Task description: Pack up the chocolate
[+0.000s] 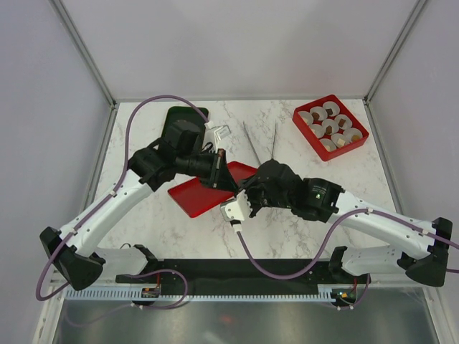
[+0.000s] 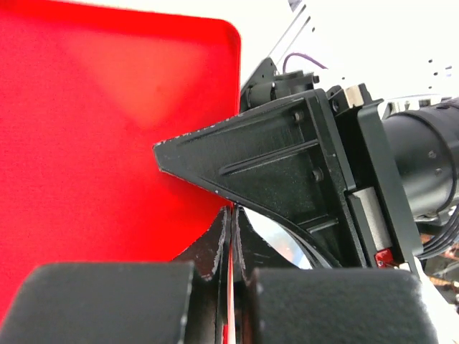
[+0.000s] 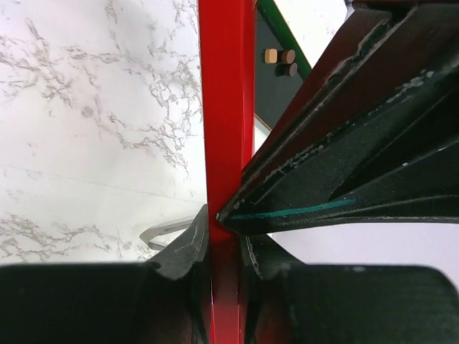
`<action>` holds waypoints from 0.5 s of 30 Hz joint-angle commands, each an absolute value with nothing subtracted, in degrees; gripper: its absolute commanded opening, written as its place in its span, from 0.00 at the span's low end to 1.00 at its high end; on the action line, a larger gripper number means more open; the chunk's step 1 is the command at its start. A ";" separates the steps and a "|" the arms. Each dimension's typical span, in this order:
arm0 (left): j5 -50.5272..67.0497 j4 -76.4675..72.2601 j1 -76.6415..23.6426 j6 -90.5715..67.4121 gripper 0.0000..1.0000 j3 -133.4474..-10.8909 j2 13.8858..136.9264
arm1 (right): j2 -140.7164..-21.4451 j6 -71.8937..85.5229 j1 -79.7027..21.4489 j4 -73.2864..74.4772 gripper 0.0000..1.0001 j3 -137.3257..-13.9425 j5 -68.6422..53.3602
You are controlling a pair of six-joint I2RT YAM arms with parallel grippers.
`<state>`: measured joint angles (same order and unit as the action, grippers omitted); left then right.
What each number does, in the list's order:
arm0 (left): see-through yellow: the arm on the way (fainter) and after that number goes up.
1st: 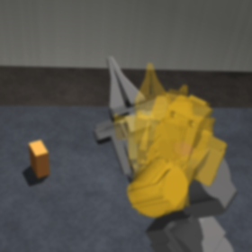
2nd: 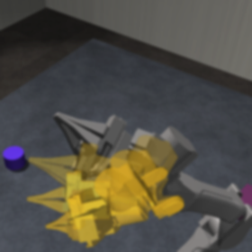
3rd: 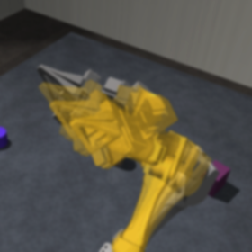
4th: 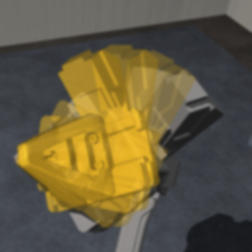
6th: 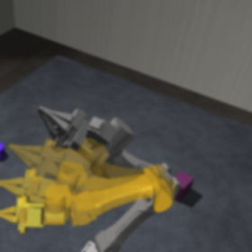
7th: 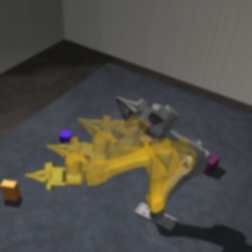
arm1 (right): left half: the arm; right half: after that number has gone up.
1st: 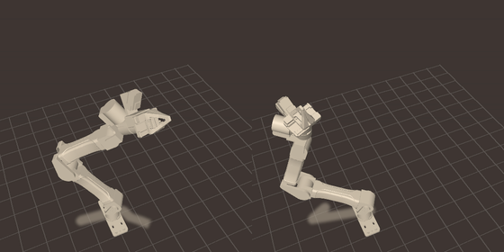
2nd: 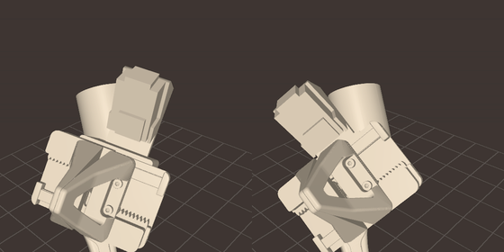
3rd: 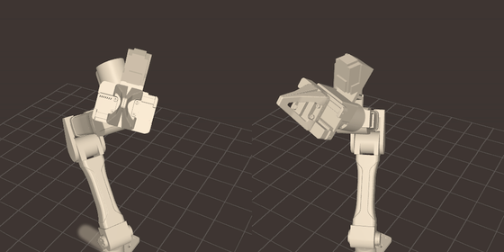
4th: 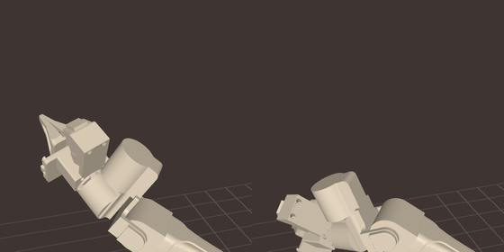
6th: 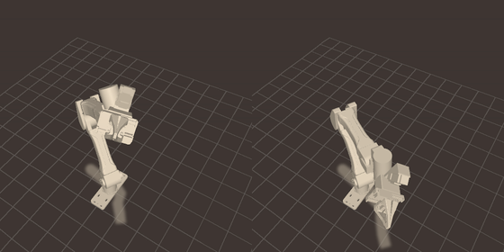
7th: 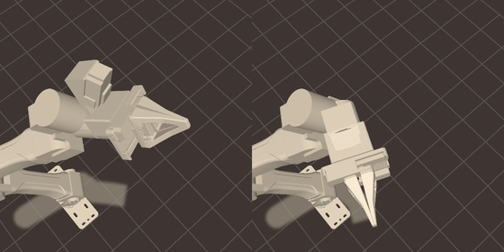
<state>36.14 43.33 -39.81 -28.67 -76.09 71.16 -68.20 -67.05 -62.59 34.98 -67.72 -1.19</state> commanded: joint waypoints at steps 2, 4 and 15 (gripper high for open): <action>37.79 42.71 -36.83 -27.07 0.03 -77.52 70.93 | -66.89 -66.71 -62.58 33.84 0.10 -66.36 0.18; 37.53 43.15 -35.95 -27.16 0.03 -78.48 71.10 | -66.97 -63.91 -62.67 34.10 0.00 -66.88 0.09; 30.94 48.34 -18.65 -26.54 0.61 -103.32 80.33 | -62.50 -42.38 -53.37 31.12 0.00 -67.41 -13.18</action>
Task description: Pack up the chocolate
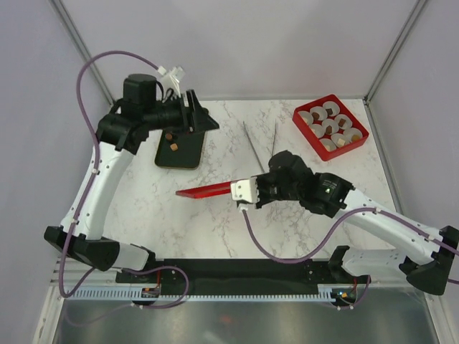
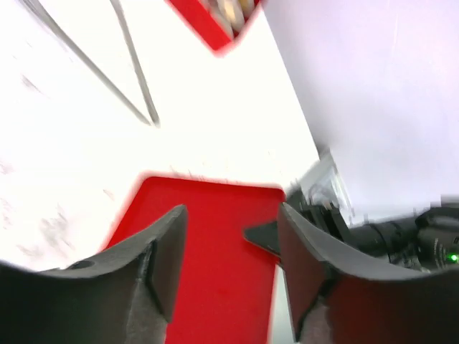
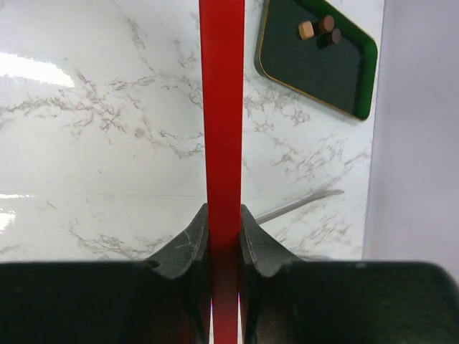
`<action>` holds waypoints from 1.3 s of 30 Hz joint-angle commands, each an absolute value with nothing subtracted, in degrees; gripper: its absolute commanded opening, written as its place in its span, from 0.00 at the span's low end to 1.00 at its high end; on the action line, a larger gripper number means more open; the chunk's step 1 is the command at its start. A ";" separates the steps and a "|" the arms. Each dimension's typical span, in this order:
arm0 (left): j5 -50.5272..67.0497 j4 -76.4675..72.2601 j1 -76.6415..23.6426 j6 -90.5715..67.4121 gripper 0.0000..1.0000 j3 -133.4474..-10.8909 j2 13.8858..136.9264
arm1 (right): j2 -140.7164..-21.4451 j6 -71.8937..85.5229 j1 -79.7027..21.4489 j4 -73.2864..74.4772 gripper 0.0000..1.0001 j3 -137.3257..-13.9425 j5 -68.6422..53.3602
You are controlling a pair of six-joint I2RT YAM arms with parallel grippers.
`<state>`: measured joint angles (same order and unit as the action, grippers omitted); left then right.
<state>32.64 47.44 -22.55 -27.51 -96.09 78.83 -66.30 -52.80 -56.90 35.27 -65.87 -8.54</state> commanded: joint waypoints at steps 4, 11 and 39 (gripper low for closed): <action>31.99 47.38 -14.60 -25.76 0.72 -109.94 83.84 | -62.05 -33.15 -44.41 28.92 0.00 -69.16 -17.39; 40.14 39.83 -12.92 -22.86 0.77 -105.58 83.15 | -69.50 -15.75 -20.96 27.77 0.00 -78.64 -39.77; 70.49 -37.13 -13.54 -54.28 0.74 -70.58 89.28 | -79.53 21.97 -6.59 3.43 0.00 -80.94 -73.57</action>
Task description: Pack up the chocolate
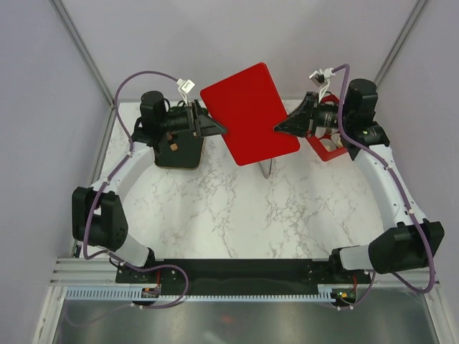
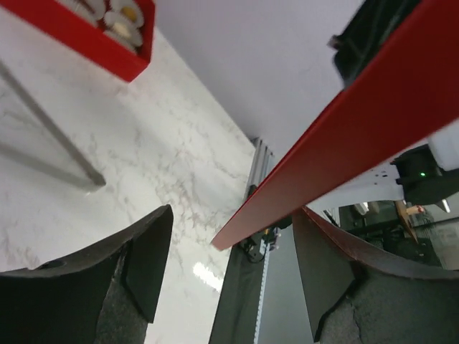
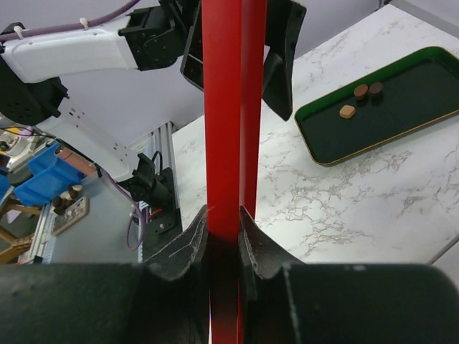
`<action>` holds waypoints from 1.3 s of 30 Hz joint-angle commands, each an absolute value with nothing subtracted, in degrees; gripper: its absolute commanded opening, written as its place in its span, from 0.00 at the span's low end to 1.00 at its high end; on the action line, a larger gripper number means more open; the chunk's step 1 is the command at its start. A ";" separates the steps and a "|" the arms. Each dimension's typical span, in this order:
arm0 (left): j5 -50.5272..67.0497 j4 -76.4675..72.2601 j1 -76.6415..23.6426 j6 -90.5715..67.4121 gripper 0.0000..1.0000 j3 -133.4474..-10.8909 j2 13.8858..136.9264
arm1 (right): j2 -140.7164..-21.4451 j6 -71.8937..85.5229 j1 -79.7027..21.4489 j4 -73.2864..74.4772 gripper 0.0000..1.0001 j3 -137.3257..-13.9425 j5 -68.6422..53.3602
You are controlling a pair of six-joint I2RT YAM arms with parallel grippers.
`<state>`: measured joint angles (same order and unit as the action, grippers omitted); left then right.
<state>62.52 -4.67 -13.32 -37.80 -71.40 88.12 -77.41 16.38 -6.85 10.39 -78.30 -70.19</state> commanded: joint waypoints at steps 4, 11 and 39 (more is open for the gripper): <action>70.84 -66.65 -13.97 -76.24 0.72 -69.87 97.36 | -83.40 24.52 -6.33 2.99 0.01 -81.91 -72.60; 69.53 -86.41 -15.12 -99.84 0.34 -81.38 113.81 | -89.03 27.94 -1.86 0.53 0.08 -82.53 -70.32; 40.87 -53.96 -29.00 -83.67 0.02 -106.26 131.75 | -68.30 63.19 10.73 -17.32 0.87 -50.46 -27.25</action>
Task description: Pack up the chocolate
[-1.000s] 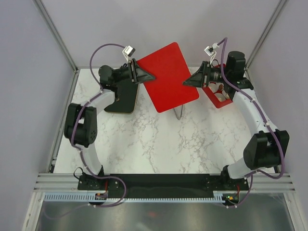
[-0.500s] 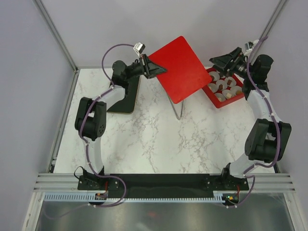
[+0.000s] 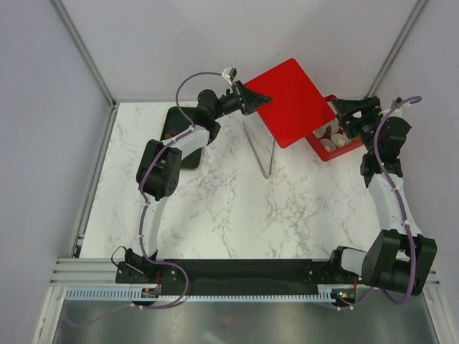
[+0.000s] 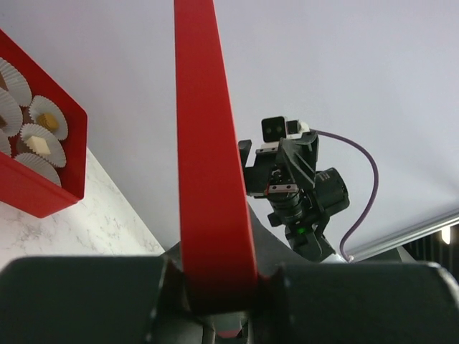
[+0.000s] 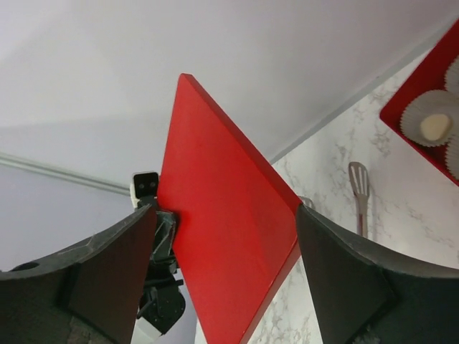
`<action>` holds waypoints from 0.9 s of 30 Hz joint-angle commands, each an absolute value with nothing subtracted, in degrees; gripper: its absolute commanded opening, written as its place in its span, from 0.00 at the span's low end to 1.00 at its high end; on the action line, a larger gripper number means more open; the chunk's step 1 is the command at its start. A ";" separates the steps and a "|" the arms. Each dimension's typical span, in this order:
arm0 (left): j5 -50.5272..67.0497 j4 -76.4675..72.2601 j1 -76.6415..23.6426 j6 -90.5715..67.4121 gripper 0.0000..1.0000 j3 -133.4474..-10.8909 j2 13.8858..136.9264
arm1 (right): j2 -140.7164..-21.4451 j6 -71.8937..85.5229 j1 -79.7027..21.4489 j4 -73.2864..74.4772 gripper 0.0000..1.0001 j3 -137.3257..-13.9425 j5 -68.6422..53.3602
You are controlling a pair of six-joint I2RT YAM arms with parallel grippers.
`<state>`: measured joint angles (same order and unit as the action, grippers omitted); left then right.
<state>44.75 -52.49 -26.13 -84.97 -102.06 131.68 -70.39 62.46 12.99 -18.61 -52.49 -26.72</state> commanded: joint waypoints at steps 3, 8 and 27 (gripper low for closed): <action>39.82 -55.46 -29.62 -84.72 0.03 -106.26 132.62 | -66.63 62.49 8.97 -15.03 0.84 -47.65 -24.71; 39.90 -56.25 -29.71 -85.17 0.03 -106.26 133.24 | -63.11 59.16 8.35 -11.80 0.94 -44.74 -18.65; 35.95 -60.12 -30.59 -89.56 0.03 -103.01 133.95 | -64.34 69.52 8.00 -36.99 0.57 -34.73 -23.29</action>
